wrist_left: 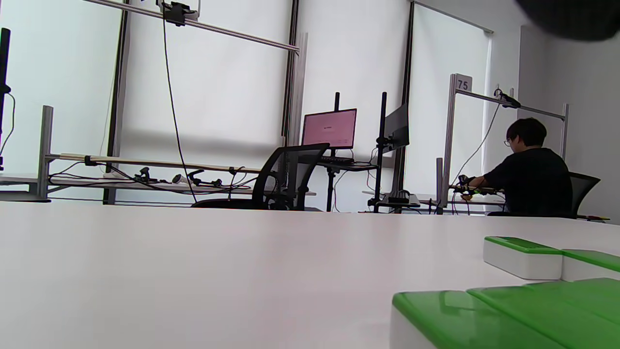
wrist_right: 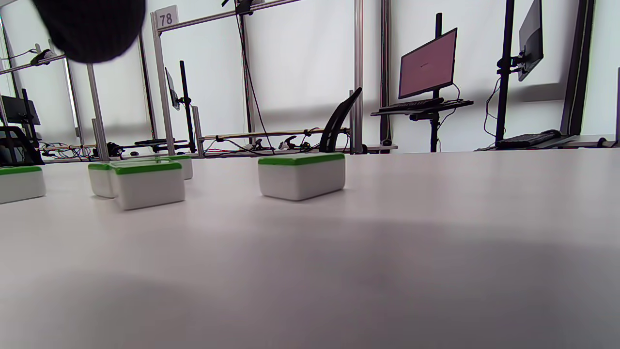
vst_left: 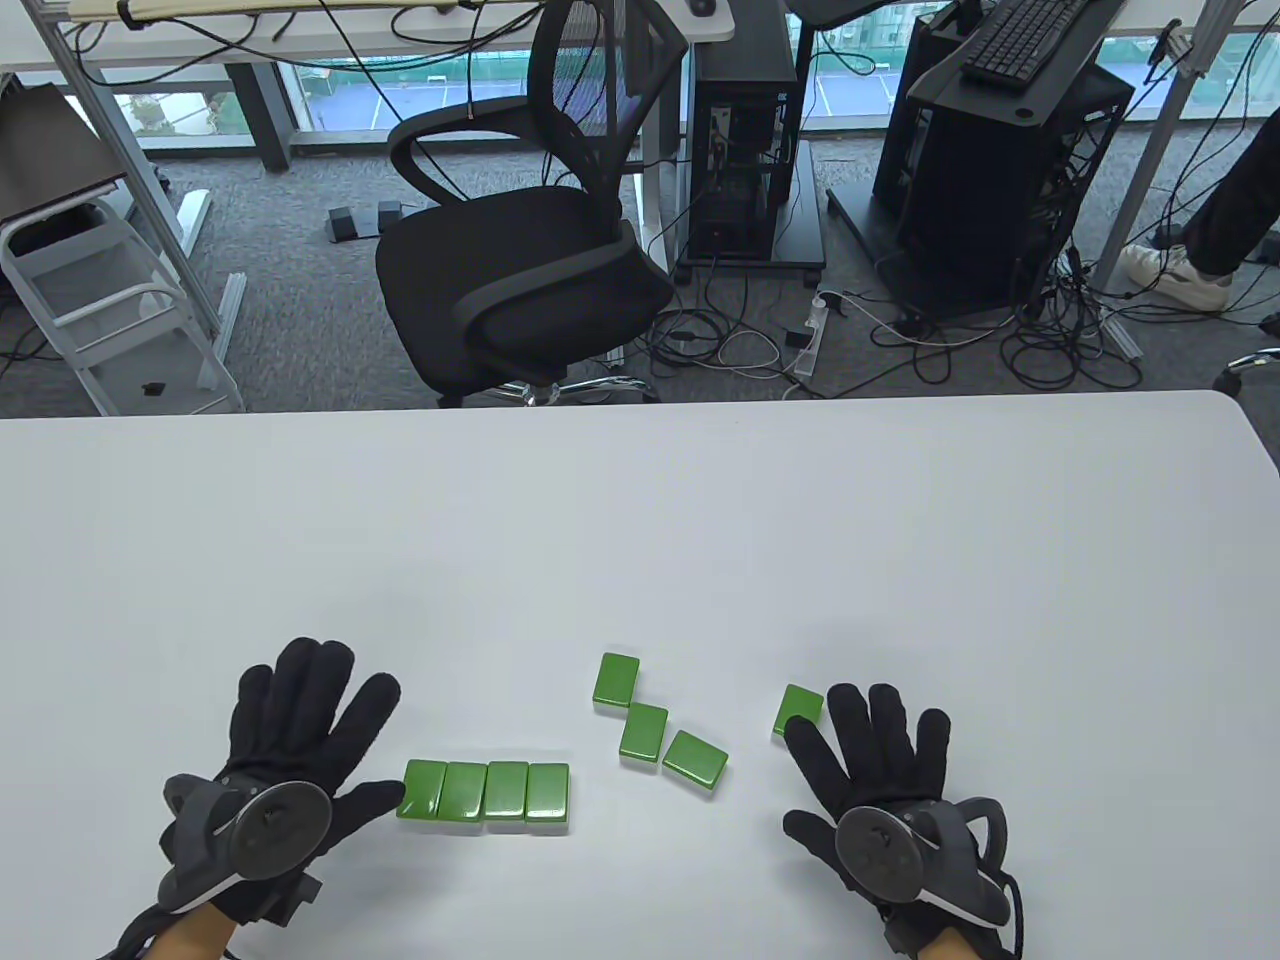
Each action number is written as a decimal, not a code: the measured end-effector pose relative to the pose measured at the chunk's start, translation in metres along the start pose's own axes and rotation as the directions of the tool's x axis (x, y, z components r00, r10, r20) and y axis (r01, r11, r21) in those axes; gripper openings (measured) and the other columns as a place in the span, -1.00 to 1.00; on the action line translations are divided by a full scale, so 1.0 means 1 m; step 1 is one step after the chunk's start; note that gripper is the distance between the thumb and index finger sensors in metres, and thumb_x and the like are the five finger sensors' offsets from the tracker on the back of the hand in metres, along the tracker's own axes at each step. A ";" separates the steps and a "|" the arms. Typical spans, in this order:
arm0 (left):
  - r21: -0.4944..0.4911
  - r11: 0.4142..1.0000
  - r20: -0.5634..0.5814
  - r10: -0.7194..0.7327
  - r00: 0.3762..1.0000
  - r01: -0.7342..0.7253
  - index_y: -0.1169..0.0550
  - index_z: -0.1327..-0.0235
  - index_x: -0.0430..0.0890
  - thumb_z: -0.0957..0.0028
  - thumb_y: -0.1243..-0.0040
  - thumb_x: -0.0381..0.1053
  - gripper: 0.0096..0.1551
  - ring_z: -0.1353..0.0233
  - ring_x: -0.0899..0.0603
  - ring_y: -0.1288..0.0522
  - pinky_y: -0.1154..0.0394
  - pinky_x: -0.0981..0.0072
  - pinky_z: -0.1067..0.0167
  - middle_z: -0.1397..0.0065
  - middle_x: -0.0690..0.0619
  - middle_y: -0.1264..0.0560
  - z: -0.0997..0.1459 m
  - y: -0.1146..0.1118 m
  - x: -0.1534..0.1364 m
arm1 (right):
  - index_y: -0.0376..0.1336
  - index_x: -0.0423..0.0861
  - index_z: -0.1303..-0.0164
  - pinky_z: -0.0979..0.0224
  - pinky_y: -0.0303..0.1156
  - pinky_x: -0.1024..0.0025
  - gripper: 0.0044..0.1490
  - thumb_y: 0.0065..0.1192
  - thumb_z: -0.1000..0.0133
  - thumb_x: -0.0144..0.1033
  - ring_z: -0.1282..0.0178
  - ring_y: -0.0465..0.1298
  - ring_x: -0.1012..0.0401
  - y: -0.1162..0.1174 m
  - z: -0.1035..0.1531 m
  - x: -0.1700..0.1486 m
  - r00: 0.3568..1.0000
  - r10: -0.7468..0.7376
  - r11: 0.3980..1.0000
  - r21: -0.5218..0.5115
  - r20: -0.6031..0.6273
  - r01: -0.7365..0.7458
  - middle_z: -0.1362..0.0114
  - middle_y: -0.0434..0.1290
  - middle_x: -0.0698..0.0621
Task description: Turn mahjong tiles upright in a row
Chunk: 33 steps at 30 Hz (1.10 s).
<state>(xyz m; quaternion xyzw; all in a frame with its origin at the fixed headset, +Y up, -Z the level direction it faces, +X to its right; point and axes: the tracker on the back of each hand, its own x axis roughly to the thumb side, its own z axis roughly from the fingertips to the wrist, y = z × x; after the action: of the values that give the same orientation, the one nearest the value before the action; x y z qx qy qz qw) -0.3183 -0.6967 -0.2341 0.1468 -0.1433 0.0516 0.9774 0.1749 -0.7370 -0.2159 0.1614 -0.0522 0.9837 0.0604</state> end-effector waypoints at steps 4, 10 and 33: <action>-0.033 0.999 -0.026 -0.011 1.000 0.010 0.19 -0.39 0.50 0.36 -0.06 0.53 0.10 -0.75 -0.05 0.47 0.38 -0.24 -0.67 -0.63 0.36 0.48 0.004 -0.007 -0.010 | -0.52 0.35 -0.44 -0.51 -0.50 -0.36 0.09 0.05 -0.04 0.26 -0.58 -0.58 -0.10 0.000 0.000 0.000 1.000 0.004 1.000 0.006 -0.002 -0.004 -0.65 -0.61 0.06; -0.059 0.998 -0.044 -0.004 0.999 0.001 0.20 -0.39 0.50 0.36 -0.05 0.53 0.10 -0.75 -0.05 0.49 0.40 -0.24 -0.66 -0.62 0.36 0.50 0.004 -0.012 -0.017 | -0.53 0.35 -0.44 -0.52 -0.49 -0.36 0.09 0.04 -0.04 0.26 -0.58 -0.58 -0.10 0.002 -0.001 0.000 1.000 0.001 1.000 0.024 -0.007 -0.001 -0.65 -0.61 0.06; -0.036 0.999 -0.001 -0.034 0.999 0.034 0.17 -0.41 0.50 0.35 -0.03 0.54 0.09 -0.76 -0.05 0.47 0.39 -0.27 -0.66 -0.63 0.36 0.49 0.008 0.000 -0.013 | -0.52 0.32 -0.45 -0.62 -0.21 -0.36 0.11 0.08 -0.04 0.24 -0.66 -0.36 -0.21 0.017 -0.162 0.110 0.999 0.032 0.906 0.420 0.037 -0.044 -0.69 -0.52 -0.02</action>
<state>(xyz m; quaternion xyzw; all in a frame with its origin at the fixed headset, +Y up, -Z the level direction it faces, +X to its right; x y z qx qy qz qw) -0.3329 -0.7000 -0.2306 0.1318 -0.1410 0.0326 0.9807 0.0189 -0.7223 -0.3347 0.1838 0.1569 0.9703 0.0042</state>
